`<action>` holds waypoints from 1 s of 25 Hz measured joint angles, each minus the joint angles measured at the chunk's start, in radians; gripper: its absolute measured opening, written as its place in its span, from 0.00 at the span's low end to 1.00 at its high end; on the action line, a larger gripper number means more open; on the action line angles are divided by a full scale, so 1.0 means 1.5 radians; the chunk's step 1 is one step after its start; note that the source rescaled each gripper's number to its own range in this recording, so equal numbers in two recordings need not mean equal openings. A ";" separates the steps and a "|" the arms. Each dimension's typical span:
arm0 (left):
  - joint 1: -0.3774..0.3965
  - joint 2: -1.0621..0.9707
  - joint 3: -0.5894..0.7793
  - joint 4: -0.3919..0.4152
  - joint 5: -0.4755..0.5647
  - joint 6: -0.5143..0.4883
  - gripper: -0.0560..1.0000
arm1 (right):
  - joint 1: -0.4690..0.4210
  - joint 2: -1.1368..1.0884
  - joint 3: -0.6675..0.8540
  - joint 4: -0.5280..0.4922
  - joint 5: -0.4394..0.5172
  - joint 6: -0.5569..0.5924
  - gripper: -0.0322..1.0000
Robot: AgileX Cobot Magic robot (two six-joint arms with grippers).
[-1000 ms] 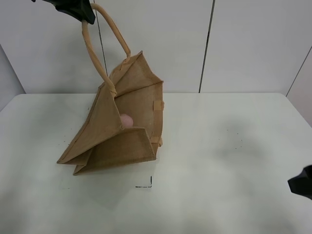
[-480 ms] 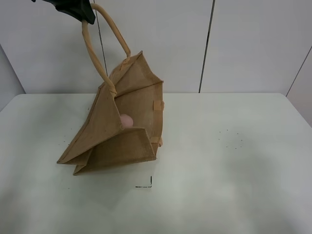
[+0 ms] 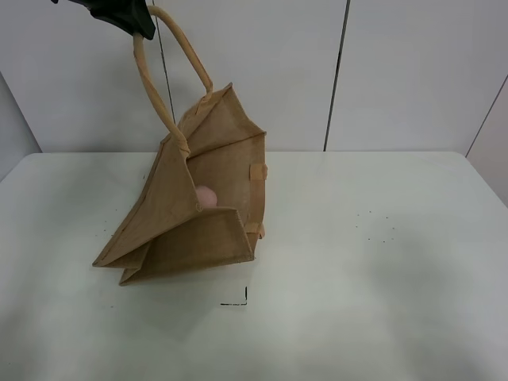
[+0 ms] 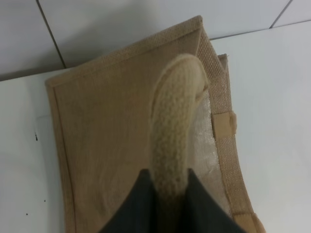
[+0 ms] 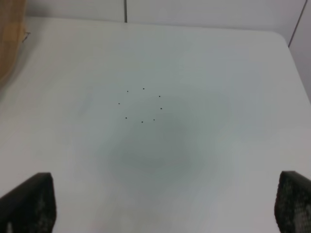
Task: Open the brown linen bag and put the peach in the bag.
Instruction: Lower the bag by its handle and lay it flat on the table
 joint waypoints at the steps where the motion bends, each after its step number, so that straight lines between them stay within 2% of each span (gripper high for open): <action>1: 0.000 0.000 0.000 0.000 0.000 0.000 0.05 | 0.000 0.000 0.000 0.000 0.000 0.000 1.00; 10: 0.000 0.035 0.000 -0.013 0.000 0.000 0.05 | 0.000 0.000 0.000 0.000 0.000 0.001 1.00; 16: 0.000 0.139 0.031 -0.066 -0.002 0.003 0.05 | 0.000 0.000 0.000 0.000 0.000 0.001 1.00; 25: 0.000 0.277 0.059 -0.088 -0.005 0.023 0.05 | 0.000 0.000 0.000 -0.001 0.000 0.001 1.00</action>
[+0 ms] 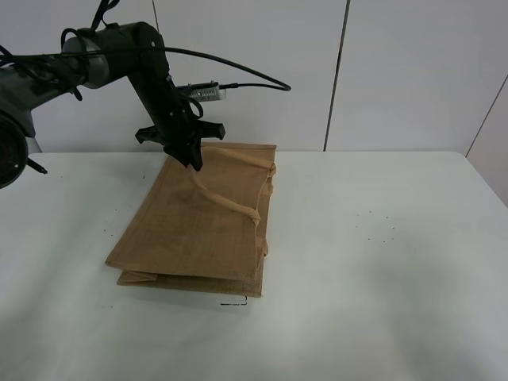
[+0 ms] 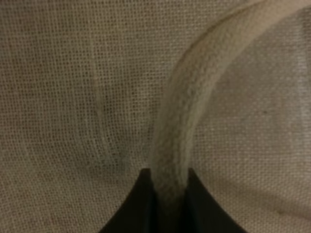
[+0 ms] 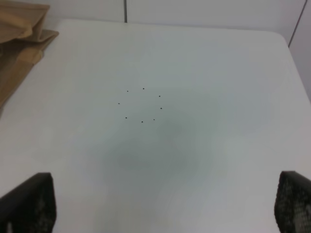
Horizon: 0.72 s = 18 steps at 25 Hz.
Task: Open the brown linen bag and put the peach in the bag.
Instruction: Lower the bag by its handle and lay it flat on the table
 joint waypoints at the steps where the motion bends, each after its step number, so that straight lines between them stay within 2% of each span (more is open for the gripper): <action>1: 0.000 0.005 0.000 0.000 0.000 0.002 0.06 | 0.000 0.000 0.000 0.000 0.000 0.000 1.00; 3: 0.000 0.006 0.000 0.000 -0.003 0.013 0.14 | 0.000 0.000 0.000 0.000 0.000 0.000 1.00; 4: 0.000 0.006 0.000 0.000 -0.005 0.020 0.25 | 0.000 0.000 0.000 0.000 0.000 0.000 1.00; 5: 0.000 0.006 0.000 0.000 -0.007 0.029 0.52 | 0.000 0.000 0.000 0.000 0.000 0.000 1.00; 7: 0.000 0.006 0.000 0.016 -0.001 0.033 0.80 | 0.000 0.000 0.000 0.000 0.000 0.000 1.00; 8: 0.000 0.006 0.000 0.036 -0.001 0.034 0.87 | 0.000 0.000 0.000 0.000 0.000 0.000 1.00; 10: 0.001 0.006 0.000 0.079 0.001 0.034 0.95 | 0.000 0.000 0.000 0.000 0.000 0.000 1.00; 12: 0.009 0.006 0.000 0.104 0.001 0.031 0.98 | 0.000 0.000 0.000 0.000 0.000 0.000 1.00; 16: 0.057 0.006 0.000 0.103 0.001 0.029 1.00 | 0.000 0.000 0.000 0.000 0.000 0.000 1.00; 18: 0.100 0.006 0.000 0.100 0.001 0.029 1.00 | 0.000 0.000 0.000 0.000 0.000 0.000 1.00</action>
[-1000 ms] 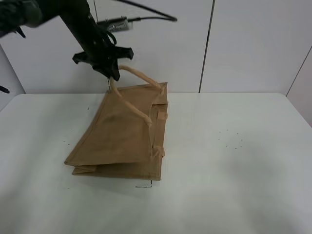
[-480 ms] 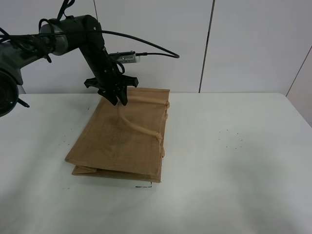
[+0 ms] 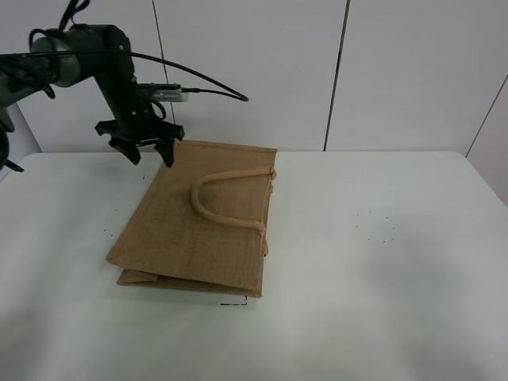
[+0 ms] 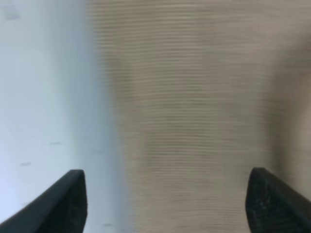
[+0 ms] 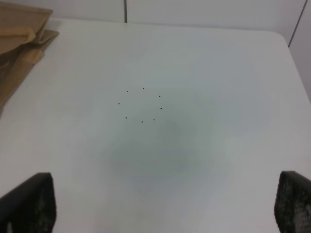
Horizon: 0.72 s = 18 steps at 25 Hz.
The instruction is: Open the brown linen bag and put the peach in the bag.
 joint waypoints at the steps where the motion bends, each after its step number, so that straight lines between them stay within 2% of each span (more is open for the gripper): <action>1: 0.022 0.000 0.000 0.000 0.000 0.000 1.00 | 0.000 0.000 0.000 0.000 0.000 0.000 1.00; 4: 0.077 0.000 0.000 -0.001 0.000 0.000 1.00 | 0.000 0.000 0.000 0.000 0.000 0.000 1.00; 7: 0.103 -0.005 0.008 -0.002 0.000 0.000 1.00 | 0.000 0.000 0.000 0.000 0.000 0.000 1.00; 12: 0.102 -0.068 0.087 -0.011 0.000 0.000 1.00 | 0.000 0.000 0.000 0.000 0.000 0.000 1.00; 18: 0.098 -0.242 0.259 -0.012 0.000 0.000 1.00 | 0.000 0.000 0.000 0.000 0.000 0.000 1.00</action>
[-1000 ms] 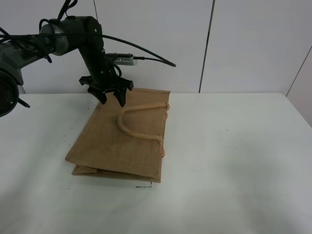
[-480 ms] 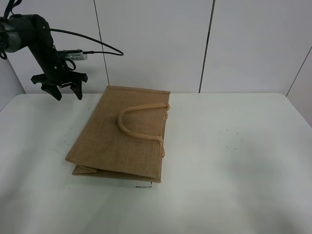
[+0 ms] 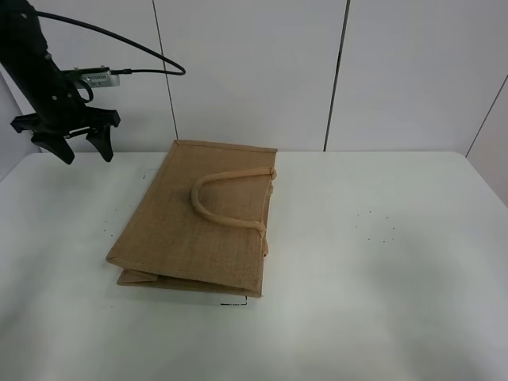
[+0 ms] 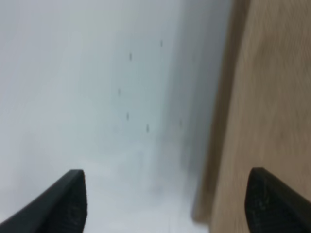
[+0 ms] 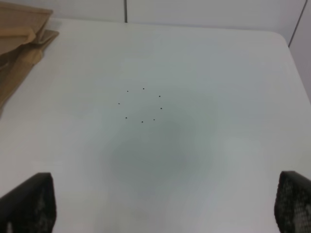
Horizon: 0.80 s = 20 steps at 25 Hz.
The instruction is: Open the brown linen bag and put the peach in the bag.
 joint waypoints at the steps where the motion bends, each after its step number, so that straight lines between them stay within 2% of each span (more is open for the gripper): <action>1: -0.002 -0.038 0.030 0.000 0.000 0.000 1.00 | 0.000 0.000 0.000 0.000 0.000 0.000 1.00; 14: -0.003 -0.540 0.513 0.000 -0.003 0.028 1.00 | 0.000 0.000 0.000 0.000 0.000 0.000 1.00; 20: -0.003 -0.748 0.719 0.000 -0.068 0.031 1.00 | 0.000 0.000 0.000 0.000 0.000 0.000 1.00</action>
